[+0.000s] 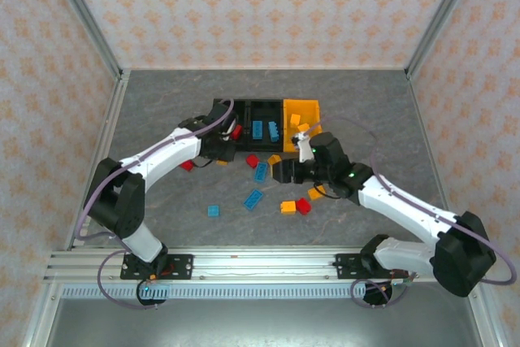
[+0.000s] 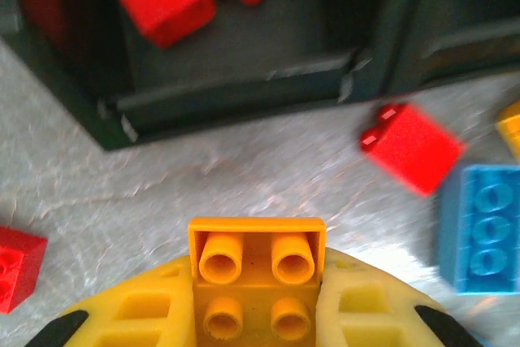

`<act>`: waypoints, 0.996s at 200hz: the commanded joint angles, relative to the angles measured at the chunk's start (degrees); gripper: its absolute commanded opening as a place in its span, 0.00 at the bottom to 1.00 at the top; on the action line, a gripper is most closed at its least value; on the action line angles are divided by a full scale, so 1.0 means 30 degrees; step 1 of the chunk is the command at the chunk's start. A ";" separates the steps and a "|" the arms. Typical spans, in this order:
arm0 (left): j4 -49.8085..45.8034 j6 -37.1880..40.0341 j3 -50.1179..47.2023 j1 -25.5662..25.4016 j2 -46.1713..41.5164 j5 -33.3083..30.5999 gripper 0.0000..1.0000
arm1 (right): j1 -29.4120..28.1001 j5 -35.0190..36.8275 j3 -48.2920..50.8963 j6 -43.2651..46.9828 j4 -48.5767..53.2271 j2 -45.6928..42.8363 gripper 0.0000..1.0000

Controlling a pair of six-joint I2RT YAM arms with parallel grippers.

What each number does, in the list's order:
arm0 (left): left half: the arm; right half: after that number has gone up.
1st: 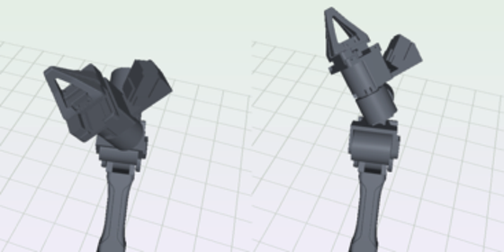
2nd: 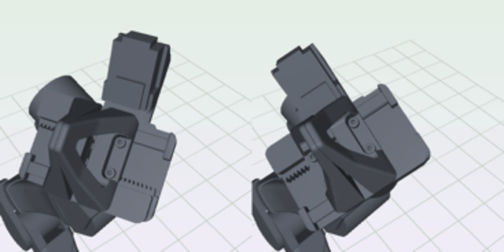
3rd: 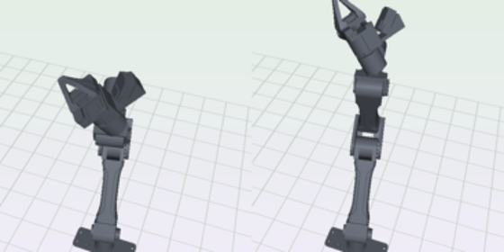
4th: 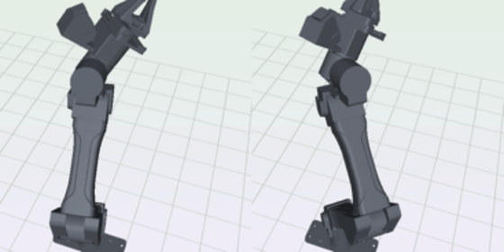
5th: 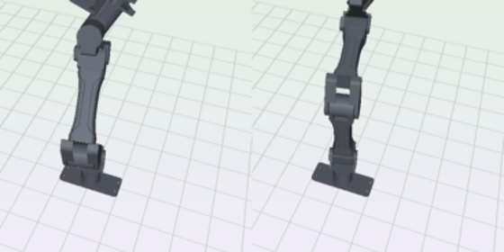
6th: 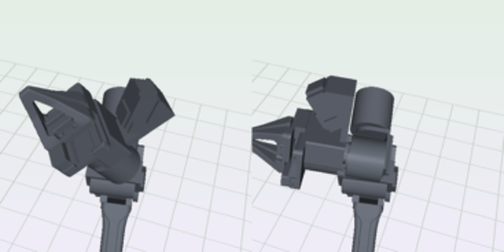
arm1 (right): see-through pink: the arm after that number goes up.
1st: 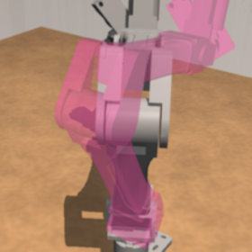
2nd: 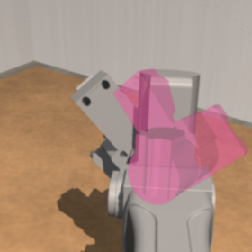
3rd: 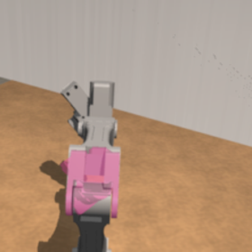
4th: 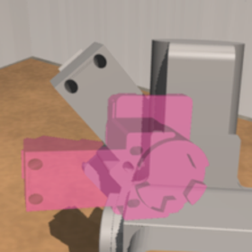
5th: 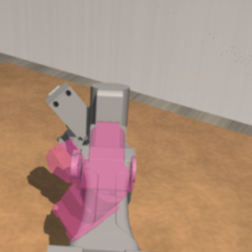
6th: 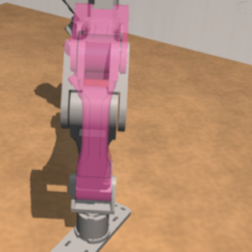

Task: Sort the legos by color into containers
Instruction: Pick up the lego from the middle-left of the table, then place the lego in the container.

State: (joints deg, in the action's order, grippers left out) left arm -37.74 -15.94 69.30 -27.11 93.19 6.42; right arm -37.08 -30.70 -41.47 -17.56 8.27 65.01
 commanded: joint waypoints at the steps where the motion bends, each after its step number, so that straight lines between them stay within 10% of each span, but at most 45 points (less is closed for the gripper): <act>1: 0.0105 -0.1305 0.2067 -0.0633 0.0305 0.0357 0.15 | 0.0951 0.1504 0.0316 -0.0847 0.0808 -0.0858 0.61; 103: -0.1141 -0.3443 1.4313 -0.4148 0.9221 -0.0143 0.15 | 0.6147 0.4315 0.2142 -0.3459 0.2843 -0.4077 0.67; 199: -0.2539 -0.3798 2.1324 -0.5083 1.5278 -0.1621 0.18 | 0.7101 0.4344 0.3036 -0.3883 0.3160 -0.6199 0.71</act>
State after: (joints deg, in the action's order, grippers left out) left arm -42.61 -26.81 129.88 -42.02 136.62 4.45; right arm -16.27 -19.03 -32.56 -28.75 16.73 47.37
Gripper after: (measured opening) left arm 0.263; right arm 0.706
